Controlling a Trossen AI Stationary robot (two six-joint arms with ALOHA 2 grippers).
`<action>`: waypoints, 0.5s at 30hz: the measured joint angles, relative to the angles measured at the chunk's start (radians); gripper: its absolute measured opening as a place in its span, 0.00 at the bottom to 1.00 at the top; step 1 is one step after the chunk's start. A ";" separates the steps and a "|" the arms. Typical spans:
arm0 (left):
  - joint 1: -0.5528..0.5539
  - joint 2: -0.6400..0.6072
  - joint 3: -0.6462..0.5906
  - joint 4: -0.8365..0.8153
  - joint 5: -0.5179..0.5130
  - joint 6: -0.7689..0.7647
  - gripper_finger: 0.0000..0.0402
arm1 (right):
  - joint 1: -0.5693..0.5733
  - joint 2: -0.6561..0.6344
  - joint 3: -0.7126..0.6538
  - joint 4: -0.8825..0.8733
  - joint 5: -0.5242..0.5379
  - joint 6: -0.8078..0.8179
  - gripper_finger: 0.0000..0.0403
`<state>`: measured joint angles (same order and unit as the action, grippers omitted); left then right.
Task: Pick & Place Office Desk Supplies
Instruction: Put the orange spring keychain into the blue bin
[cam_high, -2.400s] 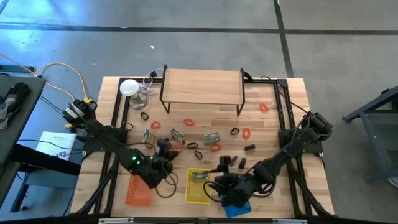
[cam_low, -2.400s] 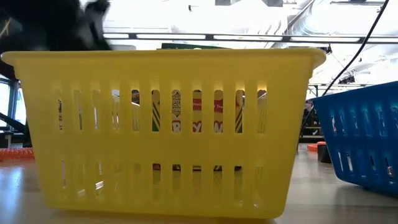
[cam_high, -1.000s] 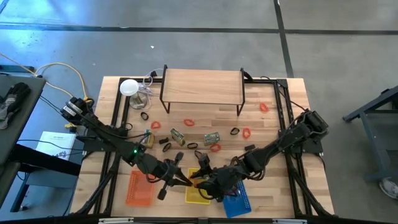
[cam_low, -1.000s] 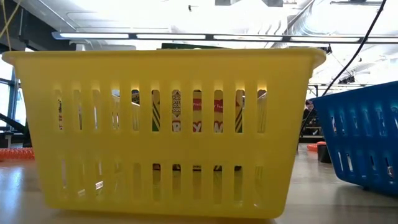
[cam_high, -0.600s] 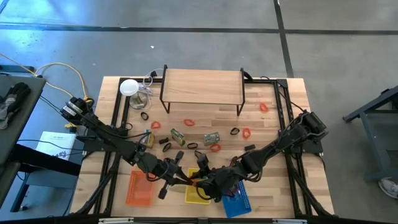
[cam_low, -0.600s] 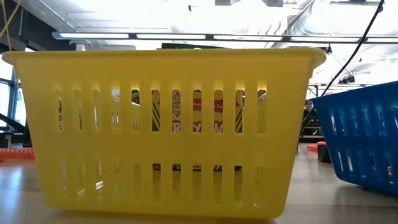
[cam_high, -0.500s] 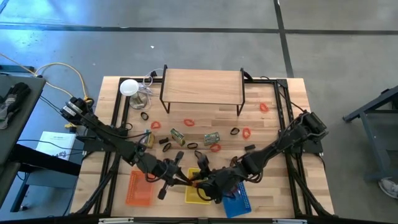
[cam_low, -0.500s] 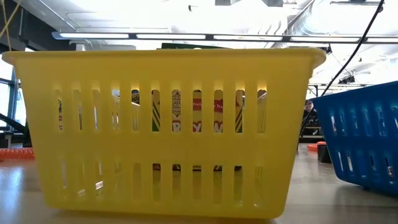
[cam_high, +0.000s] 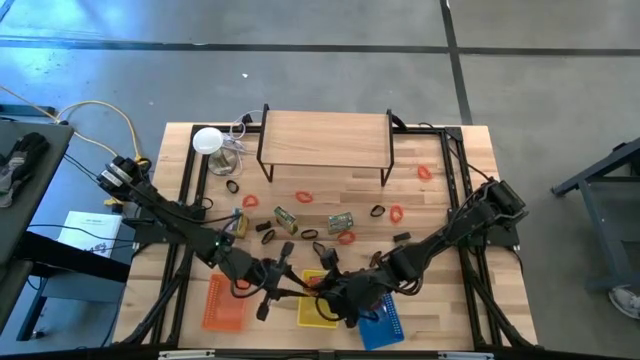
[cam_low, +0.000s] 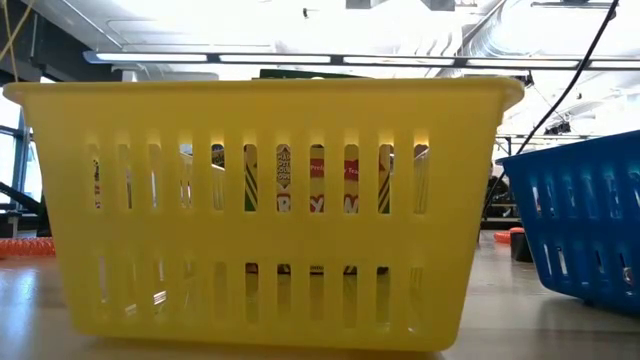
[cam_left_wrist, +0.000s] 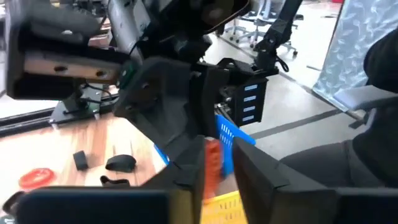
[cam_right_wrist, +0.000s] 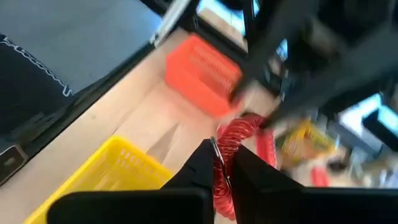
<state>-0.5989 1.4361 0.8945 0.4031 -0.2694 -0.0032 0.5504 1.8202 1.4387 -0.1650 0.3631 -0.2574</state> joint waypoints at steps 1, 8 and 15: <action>-0.006 0.000 0.000 -0.006 0.001 -0.009 0.24 | 0.011 -0.005 0.000 -0.032 0.017 0.046 0.03; -0.053 0.000 0.000 -0.040 0.002 -0.020 0.37 | 0.139 -0.023 0.000 -0.346 0.095 0.458 0.03; -0.082 0.000 0.000 -0.053 0.002 -0.020 0.37 | 0.262 -0.012 0.000 -0.624 0.095 0.997 0.03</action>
<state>-0.6811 1.4361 0.8944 0.3502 -0.2674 -0.0229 0.8127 1.8084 1.4387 -0.7886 0.4577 0.7399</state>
